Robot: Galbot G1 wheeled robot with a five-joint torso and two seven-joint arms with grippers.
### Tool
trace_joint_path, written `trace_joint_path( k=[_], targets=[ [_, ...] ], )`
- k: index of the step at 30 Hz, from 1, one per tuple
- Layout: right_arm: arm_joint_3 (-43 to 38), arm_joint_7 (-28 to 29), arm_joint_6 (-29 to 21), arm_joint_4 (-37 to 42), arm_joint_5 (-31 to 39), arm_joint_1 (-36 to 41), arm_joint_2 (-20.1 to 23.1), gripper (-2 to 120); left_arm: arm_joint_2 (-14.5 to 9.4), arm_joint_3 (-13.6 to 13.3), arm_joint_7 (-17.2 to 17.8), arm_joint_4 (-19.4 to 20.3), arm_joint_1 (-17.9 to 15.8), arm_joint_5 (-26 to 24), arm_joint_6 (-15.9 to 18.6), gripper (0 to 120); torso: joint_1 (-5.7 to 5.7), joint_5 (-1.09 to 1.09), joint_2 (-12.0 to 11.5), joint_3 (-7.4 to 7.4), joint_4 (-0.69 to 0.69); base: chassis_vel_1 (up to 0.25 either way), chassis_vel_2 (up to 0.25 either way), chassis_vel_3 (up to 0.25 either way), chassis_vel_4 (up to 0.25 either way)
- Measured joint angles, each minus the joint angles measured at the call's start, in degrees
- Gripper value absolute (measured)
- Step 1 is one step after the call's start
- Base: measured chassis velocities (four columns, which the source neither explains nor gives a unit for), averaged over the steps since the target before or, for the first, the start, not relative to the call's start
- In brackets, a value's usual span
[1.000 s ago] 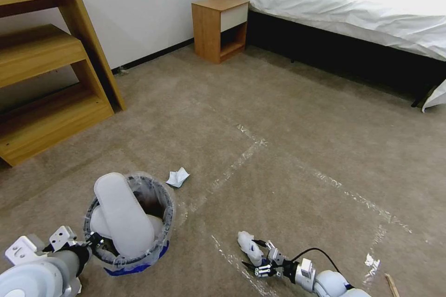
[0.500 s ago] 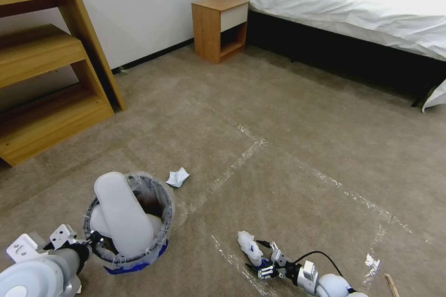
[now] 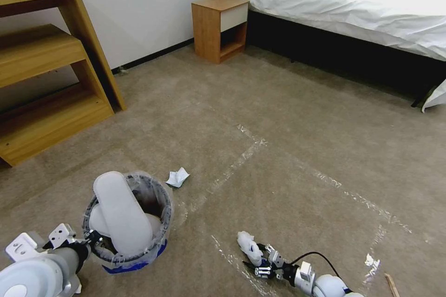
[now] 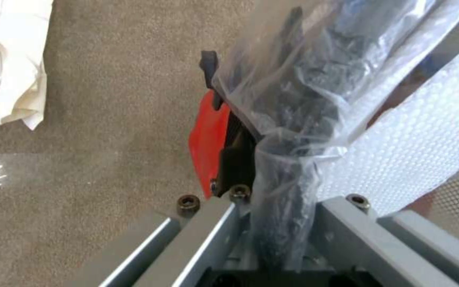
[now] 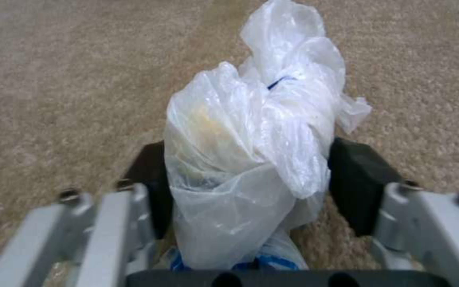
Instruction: Pick up the trash bin and place the garbage on the floor into it.
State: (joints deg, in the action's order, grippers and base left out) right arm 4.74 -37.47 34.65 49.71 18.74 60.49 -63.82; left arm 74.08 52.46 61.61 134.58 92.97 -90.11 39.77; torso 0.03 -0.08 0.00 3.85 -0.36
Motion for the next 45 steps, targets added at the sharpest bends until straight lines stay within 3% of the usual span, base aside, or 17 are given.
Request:
trace_joint_path(
  k=[3,6,8,13,16,21,25,28,29,30,37,40,45],
  targets=[
    [-0.1,0.0,0.1,0.2,0.0,0.1,0.0,48,0.0,0.0,-0.1,0.0,0.0,0.1,0.0,0,0.00,0.00,0.0,0.00,0.00,0.000,0.000,0.000,0.000],
    [-0.1,0.0,0.2,0.2,0.0,0.1,0.1,44,0.0,0.0,-0.1,0.0,0.0,0.1,-0.1,0,0.00,0.00,0.0,0.00,0.00,0.000,0.000,0.000,0.000],
    [-0.2,0.1,0.3,0.4,0.0,0.1,0.1,28,-0.1,0.0,-0.1,0.0,0.0,0.1,-0.1,0,0.00,0.01,0.0,0.00,0.00,0.000,0.000,0.000,0.000],
    [-0.2,0.2,0.3,0.4,0.0,0.0,0.2,17,-0.1,0.0,-0.1,0.0,0.0,0.2,-0.1,0,0.00,0.00,0.0,0.00,0.00,0.000,0.000,0.000,0.000],
    [-0.4,0.4,0.4,0.5,0.2,-0.3,0.3,2,-0.1,0.0,-0.1,0.1,0.0,0.2,-0.2,0,0.00,0.01,0.0,0.00,0.00,0.000,0.000,0.000,0.000],
    [-2.9,0.4,1.3,3.0,0.3,-0.4,1.2,1,-0.3,0.0,-0.1,0.3,-0.1,0.0,-0.2,0,0.00,0.02,0.0,0.00,0.00,0.000,0.000,0.000,0.000],
    [-7.1,1.6,3.1,9.8,0.7,-1.2,3.8,1,-0.5,1.1,0.3,1.2,0.6,-0.9,-0.2,0,0.00,0.03,0.0,0.01,0.00,0.000,0.000,0.000,0.000],
    [-11.4,4.7,2.2,26.7,4.2,-1.4,9.7,1,-0.6,2.0,0.9,2.4,0.9,-2.1,-0.2,0,0.00,0.01,0.0,0.00,0.00,0.000,0.000,0.000,0.000],
    [-11.4,4.7,2.2,26.7,4.2,-1.4,9.7,1,-0.6,2.0,0.9,2.4,0.9,-2.1,-0.2,0,0.00,0.01,0.0,0.00,0.00,0.000,0.000,0.000,0.000],
    [-12.0,5.3,1.6,31.8,5.7,-2.2,11.5,1,-0.3,2.1,1.1,2.9,1.0,-2.3,-0.3,0,0.00,-0.02,0.0,0.00,0.00,0.000,0.000,0.000,0.000],
    [-11.3,6.6,0.4,41.8,8.5,-6.9,14.5,1,0.2,3.2,1.2,4.2,1.4,-2.7,-0.6,0,0.00,0.00,0.0,0.01,0.01,0.000,0.000,0.000,0.000],
    [-10.1,6.7,-1.8,49.2,13.4,-10.6,17.2,1,0.1,3.5,1.4,5.1,1.7,-3.3,-0.9,0,0.00,0.01,0.0,0.01,0.00,0.000,0.000,0.000,0.000],
    [-7.4,4.9,-4.6,54.7,18.4,-14.8,19.9,1,0.3,3.5,1.4,5.9,1.5,-4.0,-1.3,0,0.00,0.00,0.0,0.00,0.00,0.000,0.000,0.000,0.000]
  ],
)
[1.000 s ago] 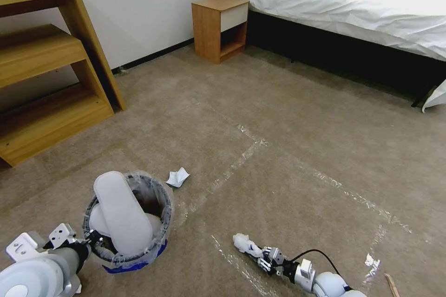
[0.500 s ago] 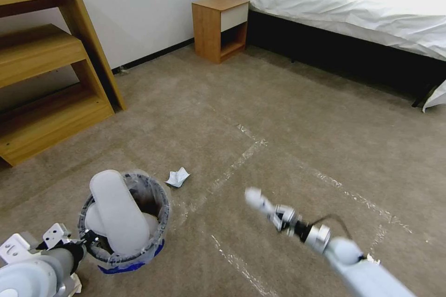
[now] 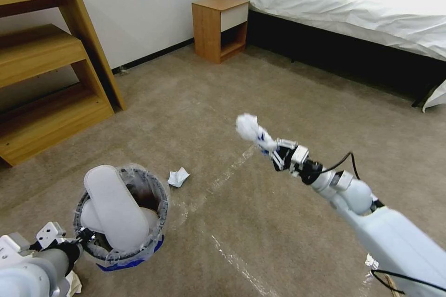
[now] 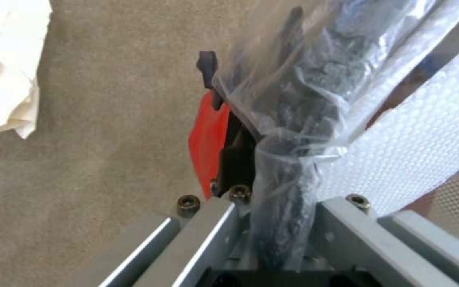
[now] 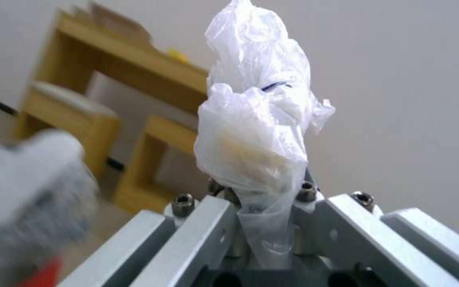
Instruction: Pick up the trash bin and place the garbage on the floor into it.
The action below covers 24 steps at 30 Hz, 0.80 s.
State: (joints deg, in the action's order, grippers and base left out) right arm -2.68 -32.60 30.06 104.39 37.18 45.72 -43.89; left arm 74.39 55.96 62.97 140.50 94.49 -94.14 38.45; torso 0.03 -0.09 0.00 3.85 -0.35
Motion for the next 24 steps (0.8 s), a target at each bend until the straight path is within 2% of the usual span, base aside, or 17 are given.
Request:
trace_joint_path(
  k=[5,8,13,16,21,24],
  targets=[
    [5.5,-1.9,-1.8,3.0,2.5,-6.5,1.6,1,0.0,0.0,0.0,0.7,0.0,-0.6,-0.1,0,0.00,0.00,0.0,0.00,-0.01,0.000,0.000,0.000,0.000],
    [12.3,-2.5,-2.3,4.2,3.9,-11.9,2.0,1,-0.3,0.2,0.0,1.2,0.1,-1.3,-0.2,0,0.00,0.00,0.0,0.00,0.01,0.000,0.000,0.000,0.000],
    [18.6,-3.8,-2.4,4.7,4.5,-16.4,1.9,1,-0.3,0.2,0.0,1.4,0.1,-1.5,-0.2,0,0.00,0.00,0.0,0.00,0.00,0.000,0.000,0.000,0.000],
    [24.6,-4.2,-2.4,4.8,4.3,-19.9,0.5,1,-0.4,0.1,0.0,1.4,0.1,-1.5,-0.2,0,0.00,0.00,0.0,0.00,0.00,0.000,0.000,0.000,0.000],
    [29.5,-4.2,-2.5,4.3,4.1,-23.1,-1.4,1,-0.5,0.0,0.0,0.9,0.0,-1.5,-0.2,0,0.00,0.00,0.0,0.00,0.00,0.000,0.000,0.000,0.000],
    [35.1,-4.2,-2.5,3.3,3.8,-27.1,-3.9,1,-0.4,-0.1,0.1,0.6,-0.1,-1.4,-0.2,0,0.00,-0.01,0.0,0.00,0.00,0.000,0.000,0.000,0.000]
  ],
)
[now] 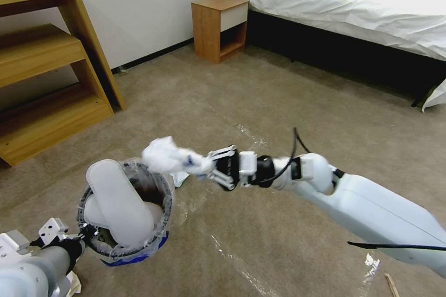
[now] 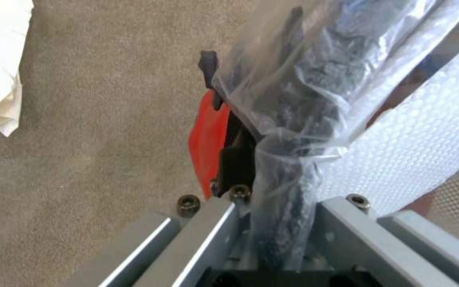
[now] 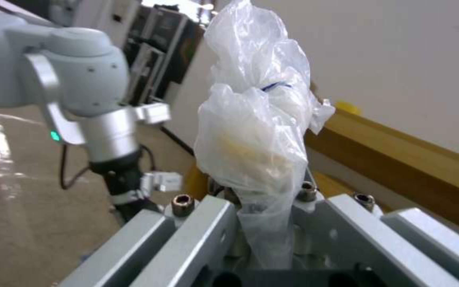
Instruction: Pick up the trash bin and place the garbage on the floor into it.
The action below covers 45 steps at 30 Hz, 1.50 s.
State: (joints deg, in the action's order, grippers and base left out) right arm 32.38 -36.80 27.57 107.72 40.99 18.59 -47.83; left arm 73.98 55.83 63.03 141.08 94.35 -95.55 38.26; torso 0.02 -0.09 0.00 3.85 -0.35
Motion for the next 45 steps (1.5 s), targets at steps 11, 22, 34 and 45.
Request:
trace_joint_path(
  k=[11,22,34,45],
  targets=[
    [9.4,0.2,0.0,-4.0,-1.4,-6.2,-6.4,1,0.2,-0.1,0.0,-0.2,-0.1,0.1,0.0,0,0.00,0.00,0.0,0.00,0.00,0.000,0.000,0.000,0.000],
    [12.5,0.2,0.6,-8.0,-1.6,-8.0,-9.9,1,0.9,-0.5,0.0,-0.2,0.1,0.5,0.2,0,0.00,0.00,0.0,0.00,0.01,0.000,0.000,0.000,0.000],
    [13.2,-0.6,2.3,-14.7,-3.2,-6.4,-13.0,1,1.2,-0.6,0.0,0.5,0.6,0.6,0.2,0,0.00,0.01,0.0,0.00,0.00,0.000,0.000,0.000,0.000],
    [13.2,0.0,3.3,-15.7,-5.9,-4.8,-12.8,10,1.2,-0.7,0.0,0.5,0.4,0.7,0.3,0,0.00,0.01,0.0,0.00,0.00,0.000,0.000,0.000,0.000]
  ],
)
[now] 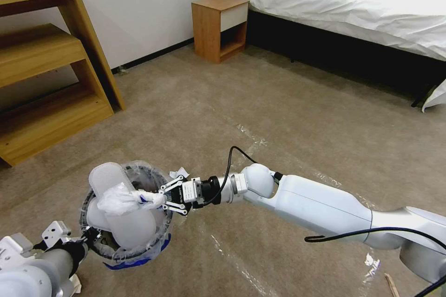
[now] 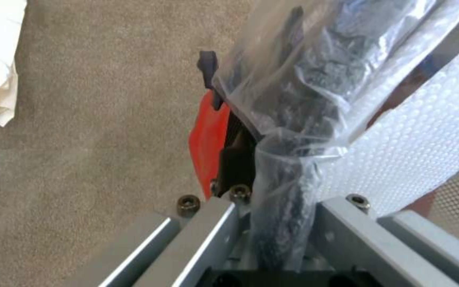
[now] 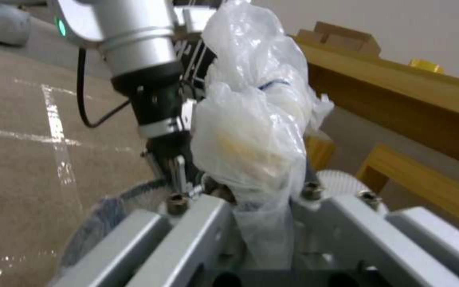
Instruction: Pick up the trash bin and place the garbage on the floor into it.
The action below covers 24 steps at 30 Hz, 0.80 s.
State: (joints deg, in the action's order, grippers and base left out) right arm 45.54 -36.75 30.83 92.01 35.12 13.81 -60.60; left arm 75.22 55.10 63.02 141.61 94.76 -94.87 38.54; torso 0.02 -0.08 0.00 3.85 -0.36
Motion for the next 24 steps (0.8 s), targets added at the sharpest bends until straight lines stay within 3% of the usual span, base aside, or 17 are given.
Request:
trace_joint_path(
  k=[10,12,17,24],
  targets=[
    [-0.2,-2.3,-0.7,-1.8,-0.9,0.0,-0.8,48,-0.4,0.1,0.0,0.0,0.0,0.0,0.0,0,0.00,0.00,0.0,0.00,0.00,0.000,0.000,0.000,0.000],
    [-0.2,-2.3,-0.7,-1.8,-0.9,0.0,-0.8,48,-0.4,0.1,0.0,0.0,0.0,0.0,0.0,0,0.00,0.00,0.0,0.00,0.00,0.000,0.000,0.000,0.000],
    [-0.2,-2.6,-1.1,-1.8,-1.0,-0.4,-1.3,74,-0.5,0.1,0.1,0.0,0.0,-0.1,0.0,0,0.00,0.00,0.0,0.00,0.00,0.000,0.000,0.000,0.000],
    [0.0,-2.9,-1.4,-1.4,-1.0,-0.7,-1.5,96,-0.5,0.2,0.1,0.0,0.2,-0.2,0.0,0,0.00,0.00,0.0,0.00,0.00,0.000,0.000,0.000,0.000]
  ],
)
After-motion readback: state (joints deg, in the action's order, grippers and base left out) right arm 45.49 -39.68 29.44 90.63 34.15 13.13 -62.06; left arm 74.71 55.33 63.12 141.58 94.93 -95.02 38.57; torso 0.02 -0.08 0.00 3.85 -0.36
